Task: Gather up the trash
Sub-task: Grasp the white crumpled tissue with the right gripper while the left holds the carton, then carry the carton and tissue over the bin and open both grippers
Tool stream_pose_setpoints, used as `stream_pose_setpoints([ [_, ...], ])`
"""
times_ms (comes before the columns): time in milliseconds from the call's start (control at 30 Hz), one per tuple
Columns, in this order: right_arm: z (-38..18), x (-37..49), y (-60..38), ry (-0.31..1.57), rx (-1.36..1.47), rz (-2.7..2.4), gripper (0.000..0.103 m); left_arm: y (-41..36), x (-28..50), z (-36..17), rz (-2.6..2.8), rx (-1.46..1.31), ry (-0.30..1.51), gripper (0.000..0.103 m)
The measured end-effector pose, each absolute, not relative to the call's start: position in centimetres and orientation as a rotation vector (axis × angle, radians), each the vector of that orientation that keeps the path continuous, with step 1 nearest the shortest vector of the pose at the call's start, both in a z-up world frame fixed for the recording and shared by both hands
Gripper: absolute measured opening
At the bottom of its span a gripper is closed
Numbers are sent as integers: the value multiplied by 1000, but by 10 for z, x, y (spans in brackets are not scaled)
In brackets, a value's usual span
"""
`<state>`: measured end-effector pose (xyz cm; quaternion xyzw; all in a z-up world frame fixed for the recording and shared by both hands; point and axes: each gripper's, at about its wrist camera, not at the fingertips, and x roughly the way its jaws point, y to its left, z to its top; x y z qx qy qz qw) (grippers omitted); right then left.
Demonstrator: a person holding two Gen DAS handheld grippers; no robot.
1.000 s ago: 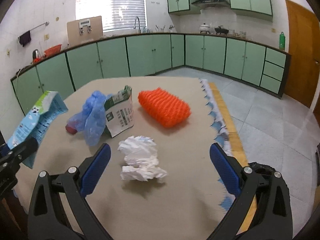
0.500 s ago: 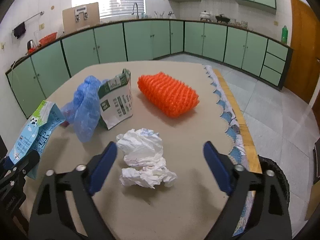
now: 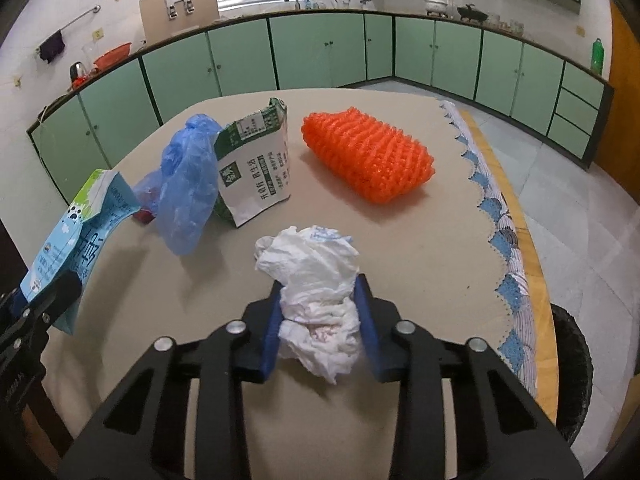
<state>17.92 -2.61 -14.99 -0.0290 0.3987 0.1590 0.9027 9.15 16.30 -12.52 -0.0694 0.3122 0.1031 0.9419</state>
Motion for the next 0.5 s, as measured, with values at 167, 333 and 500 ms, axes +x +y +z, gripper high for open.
stream_pose_setpoints([
  [167, -140, 171, -36, 791, -37, 331, 28, 157, 89, -116, 207, -139, 614, 48],
  [333, -121, 164, -50, 749, -24, 323, 27, 147, 88, -103, 184, -139, 589, 48],
  [500, -98, 155, -73, 704, -1, 307, 27, 130, 91, -90, 139, -131, 566, 48],
])
